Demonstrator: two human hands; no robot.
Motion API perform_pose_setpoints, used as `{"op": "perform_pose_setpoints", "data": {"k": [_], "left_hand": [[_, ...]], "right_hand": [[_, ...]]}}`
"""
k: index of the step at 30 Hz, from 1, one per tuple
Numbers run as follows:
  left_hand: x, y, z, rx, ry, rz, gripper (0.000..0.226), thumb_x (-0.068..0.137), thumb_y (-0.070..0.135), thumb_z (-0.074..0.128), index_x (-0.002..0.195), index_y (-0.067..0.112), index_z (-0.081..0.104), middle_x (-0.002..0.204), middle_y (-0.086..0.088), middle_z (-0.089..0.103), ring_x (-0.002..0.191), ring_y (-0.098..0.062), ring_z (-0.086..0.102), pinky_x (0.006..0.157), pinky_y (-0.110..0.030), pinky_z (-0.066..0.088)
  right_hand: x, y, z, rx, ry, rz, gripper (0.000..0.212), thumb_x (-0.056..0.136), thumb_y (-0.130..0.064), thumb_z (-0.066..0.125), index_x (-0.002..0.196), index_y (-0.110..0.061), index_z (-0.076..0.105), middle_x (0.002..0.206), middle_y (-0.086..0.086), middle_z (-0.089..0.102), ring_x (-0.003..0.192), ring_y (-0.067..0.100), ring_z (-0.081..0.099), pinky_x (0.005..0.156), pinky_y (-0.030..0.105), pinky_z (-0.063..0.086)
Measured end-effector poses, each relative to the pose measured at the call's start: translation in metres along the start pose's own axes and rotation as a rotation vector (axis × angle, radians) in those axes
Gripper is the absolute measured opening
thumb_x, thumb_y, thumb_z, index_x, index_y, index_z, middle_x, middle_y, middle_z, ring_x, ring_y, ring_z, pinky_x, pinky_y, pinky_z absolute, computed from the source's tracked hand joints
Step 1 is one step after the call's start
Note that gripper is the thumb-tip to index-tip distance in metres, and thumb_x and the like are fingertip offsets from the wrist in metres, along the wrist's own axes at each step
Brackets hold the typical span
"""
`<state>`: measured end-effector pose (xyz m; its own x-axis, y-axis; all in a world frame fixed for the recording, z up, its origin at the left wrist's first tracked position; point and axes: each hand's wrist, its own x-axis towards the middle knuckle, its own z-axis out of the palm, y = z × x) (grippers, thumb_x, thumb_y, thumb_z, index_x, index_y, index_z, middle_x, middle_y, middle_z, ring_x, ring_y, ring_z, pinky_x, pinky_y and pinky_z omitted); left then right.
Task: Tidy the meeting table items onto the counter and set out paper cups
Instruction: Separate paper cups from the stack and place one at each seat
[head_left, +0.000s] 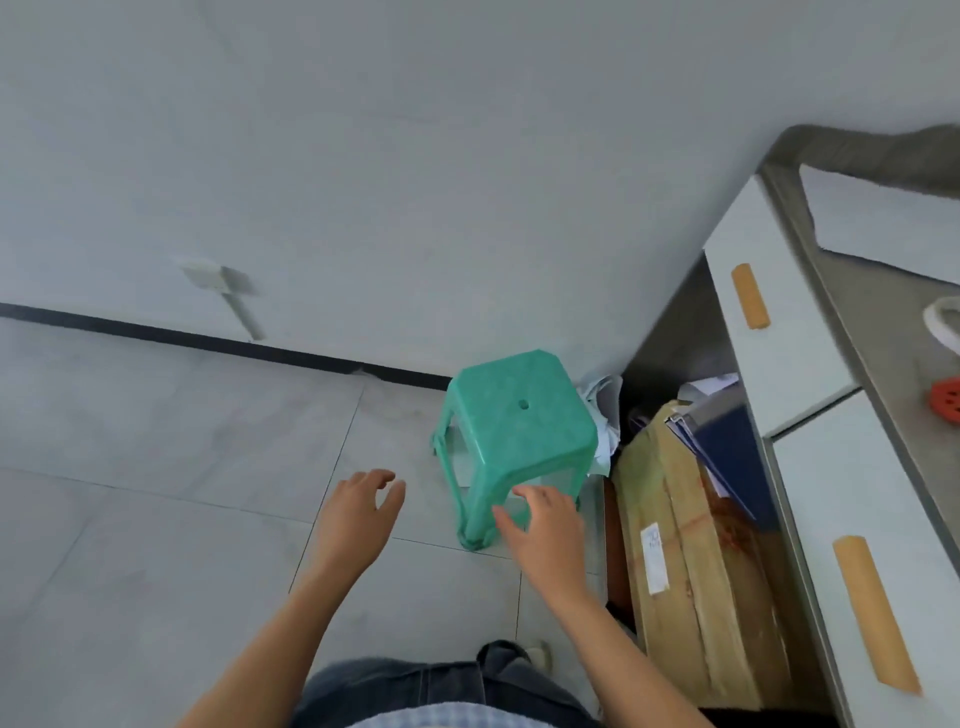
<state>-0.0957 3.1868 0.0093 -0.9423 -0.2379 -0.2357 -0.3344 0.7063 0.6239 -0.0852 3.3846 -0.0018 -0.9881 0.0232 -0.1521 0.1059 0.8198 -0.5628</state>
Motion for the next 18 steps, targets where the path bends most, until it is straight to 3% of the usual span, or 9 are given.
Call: {"op": "perform_pose_setpoints", "data": {"k": [6, 12, 18], "left_hand": [[-0.026, -0.098, -0.086, -0.018, 0.056, 0.012, 0.031, 0.093, 0.031, 0.045, 0.114, 0.014, 0.060, 0.115, -0.002, 0.062, 0.109, -0.019, 0.051, 0.092, -0.032, 0.041], [-0.071, -0.257, -0.187, -0.238, 0.333, -0.387, 0.026, 0.092, 0.023, 0.046, 0.107, 0.008, 0.062, 0.107, -0.009, 0.064, 0.089, -0.021, 0.054, 0.075, -0.030, 0.040], [-0.126, -0.351, -0.239, -0.371, 0.580, -0.663, 0.024, 0.091, 0.020, 0.045, 0.102, 0.008, 0.062, 0.101, -0.009, 0.065, 0.082, -0.021, 0.056, 0.068, -0.030, 0.039]], "right_hand": [[-0.022, -0.131, 0.082, 0.029, -0.144, -0.098, 0.048, 0.084, -0.043, 0.044, 0.121, -0.013, 0.053, 0.123, 0.005, 0.056, 0.116, 0.021, 0.047, 0.098, 0.031, 0.034], [-0.066, -0.239, 0.172, -0.075, -0.352, -0.284, 0.042, 0.088, -0.028, 0.052, 0.127, -0.016, 0.047, 0.128, 0.004, 0.052, 0.120, 0.020, 0.044, 0.102, 0.031, 0.032], [-0.087, -0.312, 0.220, -0.115, -0.455, -0.457, 0.043, 0.089, -0.026, 0.051, 0.130, -0.017, 0.043, 0.132, 0.000, 0.049, 0.124, 0.017, 0.040, 0.104, 0.028, 0.031]]}}
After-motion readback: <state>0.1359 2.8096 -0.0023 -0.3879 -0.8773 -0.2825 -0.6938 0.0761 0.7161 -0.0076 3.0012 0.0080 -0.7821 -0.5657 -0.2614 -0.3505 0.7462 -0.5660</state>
